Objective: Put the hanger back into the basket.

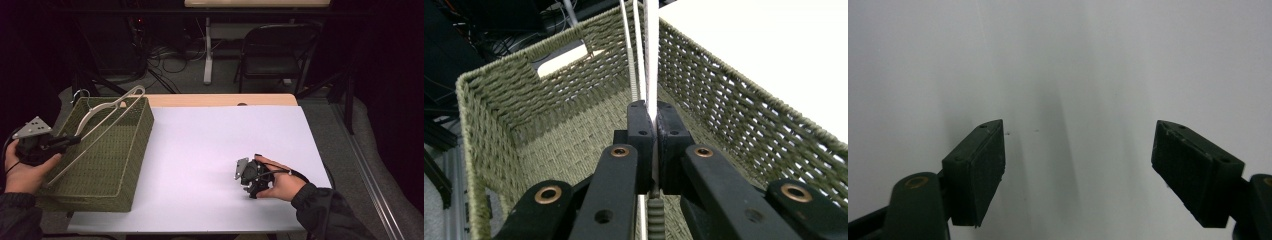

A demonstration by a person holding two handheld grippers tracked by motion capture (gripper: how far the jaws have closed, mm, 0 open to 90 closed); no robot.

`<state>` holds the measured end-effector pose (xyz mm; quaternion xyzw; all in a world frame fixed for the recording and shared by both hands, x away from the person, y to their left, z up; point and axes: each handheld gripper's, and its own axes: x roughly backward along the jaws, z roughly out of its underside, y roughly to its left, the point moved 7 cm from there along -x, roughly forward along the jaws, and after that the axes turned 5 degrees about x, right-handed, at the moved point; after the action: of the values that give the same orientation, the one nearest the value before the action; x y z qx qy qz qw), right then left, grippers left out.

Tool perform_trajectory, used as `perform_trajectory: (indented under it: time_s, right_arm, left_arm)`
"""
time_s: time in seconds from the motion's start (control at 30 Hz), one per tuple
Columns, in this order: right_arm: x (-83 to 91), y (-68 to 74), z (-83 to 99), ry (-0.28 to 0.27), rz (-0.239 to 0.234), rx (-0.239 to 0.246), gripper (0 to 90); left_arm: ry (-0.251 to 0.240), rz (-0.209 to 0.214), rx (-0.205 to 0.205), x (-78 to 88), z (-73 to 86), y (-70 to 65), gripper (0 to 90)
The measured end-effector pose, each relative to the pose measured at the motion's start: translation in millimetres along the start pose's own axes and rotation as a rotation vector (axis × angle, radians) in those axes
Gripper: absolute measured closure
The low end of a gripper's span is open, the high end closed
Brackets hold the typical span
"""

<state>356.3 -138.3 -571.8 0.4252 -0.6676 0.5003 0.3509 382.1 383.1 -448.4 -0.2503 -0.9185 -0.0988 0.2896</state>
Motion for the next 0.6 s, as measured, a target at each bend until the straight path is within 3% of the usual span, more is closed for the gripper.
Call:
perform_trajectory:
  time_s: [0.27, 0.37, 0.53, 0.57, 0.6]
  right_arm:
    - [-2.3, 0.1, 1.5, 0.001, -0.003, 0.003, 21.6]
    - [-3.0, 1.3, 1.4, 0.004, -0.007, -0.003, 21.6]
    - [-4.3, 0.9, 0.0, 0.005, -0.008, 0.0, 21.7]
    - [-4.2, 1.2, -0.4, 0.005, -0.009, -0.003, 21.8]
    - [-4.1, 1.3, -0.6, 0.006, -0.009, -0.003, 21.8]
  left_arm:
    - [-0.031, 0.052, 0.017, 8.9, 22.4, 8.1, 87.3]
    - [0.011, 0.066, 0.007, 6.3, 34.2, 8.1, 87.3]
    - [0.117, 0.005, -0.072, -10.4, 52.4, 5.3, 87.2]
    - [0.117, 0.005, -0.072, -10.4, 52.4, 5.3, 87.1]
    - [0.147, -0.01, -0.108, -15.8, 52.9, 2.8, 86.8]
